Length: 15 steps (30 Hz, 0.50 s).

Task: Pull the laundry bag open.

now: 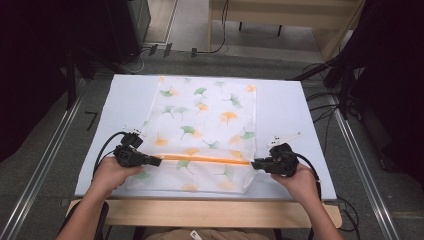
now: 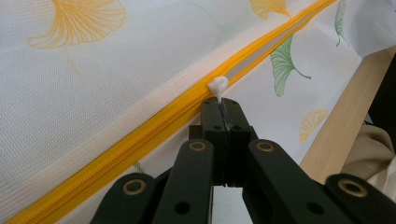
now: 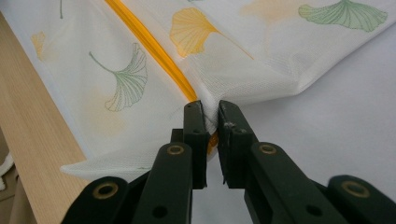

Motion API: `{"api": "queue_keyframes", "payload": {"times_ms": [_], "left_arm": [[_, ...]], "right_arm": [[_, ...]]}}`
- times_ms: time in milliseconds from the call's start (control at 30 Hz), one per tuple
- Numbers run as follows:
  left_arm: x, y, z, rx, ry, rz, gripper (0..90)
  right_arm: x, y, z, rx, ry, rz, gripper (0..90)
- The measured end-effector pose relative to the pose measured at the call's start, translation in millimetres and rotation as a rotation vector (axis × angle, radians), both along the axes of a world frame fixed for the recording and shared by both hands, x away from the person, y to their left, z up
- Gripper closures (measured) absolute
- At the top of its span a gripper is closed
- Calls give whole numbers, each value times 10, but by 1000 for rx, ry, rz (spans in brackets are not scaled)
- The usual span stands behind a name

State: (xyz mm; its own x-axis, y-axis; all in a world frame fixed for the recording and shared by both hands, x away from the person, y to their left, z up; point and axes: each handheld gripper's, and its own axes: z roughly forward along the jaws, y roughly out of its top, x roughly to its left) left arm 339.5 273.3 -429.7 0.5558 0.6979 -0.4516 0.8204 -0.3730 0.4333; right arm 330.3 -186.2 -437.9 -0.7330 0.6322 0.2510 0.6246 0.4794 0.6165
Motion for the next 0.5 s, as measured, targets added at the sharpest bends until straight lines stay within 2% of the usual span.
{"api": "queue_keyframes", "payload": {"times_ms": [500], "left_arm": [[2, 39, 10, -12, 0, -2, 900]], "right_arm": [[-1, 6, 0, 1, 3, 1, 846]]}}
